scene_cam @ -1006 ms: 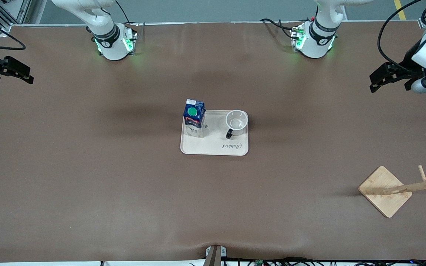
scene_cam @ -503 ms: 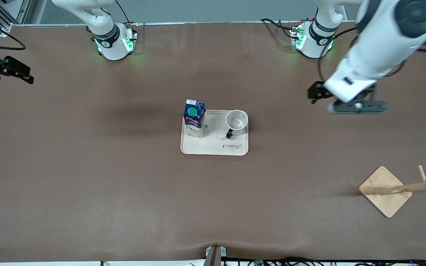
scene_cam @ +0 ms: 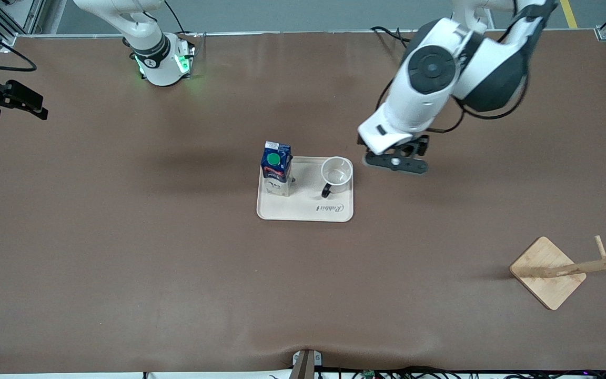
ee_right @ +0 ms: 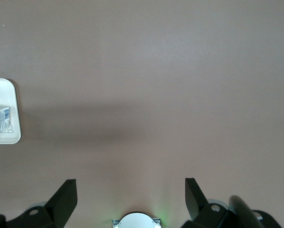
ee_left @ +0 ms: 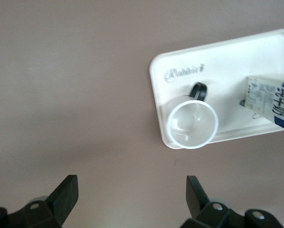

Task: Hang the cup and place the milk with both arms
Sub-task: 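Move the left gripper over the white mug on the tray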

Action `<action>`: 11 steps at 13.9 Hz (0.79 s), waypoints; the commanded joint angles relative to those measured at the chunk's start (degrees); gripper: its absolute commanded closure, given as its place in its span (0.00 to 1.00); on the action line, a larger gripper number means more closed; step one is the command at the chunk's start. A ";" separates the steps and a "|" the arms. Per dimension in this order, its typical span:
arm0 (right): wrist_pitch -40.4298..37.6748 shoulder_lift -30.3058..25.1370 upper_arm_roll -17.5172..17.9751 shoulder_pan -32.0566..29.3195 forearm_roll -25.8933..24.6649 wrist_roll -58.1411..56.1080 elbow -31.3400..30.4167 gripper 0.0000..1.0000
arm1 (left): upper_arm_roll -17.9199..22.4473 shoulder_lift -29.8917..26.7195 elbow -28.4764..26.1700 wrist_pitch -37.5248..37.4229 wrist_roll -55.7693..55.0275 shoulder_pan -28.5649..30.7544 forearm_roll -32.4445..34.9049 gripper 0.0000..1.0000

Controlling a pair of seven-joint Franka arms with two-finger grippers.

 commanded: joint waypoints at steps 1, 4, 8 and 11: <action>-0.04 -1.04 0.02 -0.33 0.90 -0.28 -0.95 0.00 | -0.07 -0.10 -5.71 7.07 -0.43 -2.36 0.11 0.00; -0.04 -1.04 0.02 -0.24 0.90 -0.28 -0.86 0.00 | -0.07 4.90 -6.07 11.04 -0.25 -5.79 0.28 0.00; -0.04 -1.04 0.02 -0.33 0.90 -0.28 -0.86 0.00 | -0.07 10.71 -6.07 15.79 -0.87 -9.57 3.62 0.00; -0.04 -1.04 0.02 -0.33 0.90 -0.28 -0.86 0.00 | -0.07 13.52 -6.16 19.56 -1.31 -10.11 3.62 0.00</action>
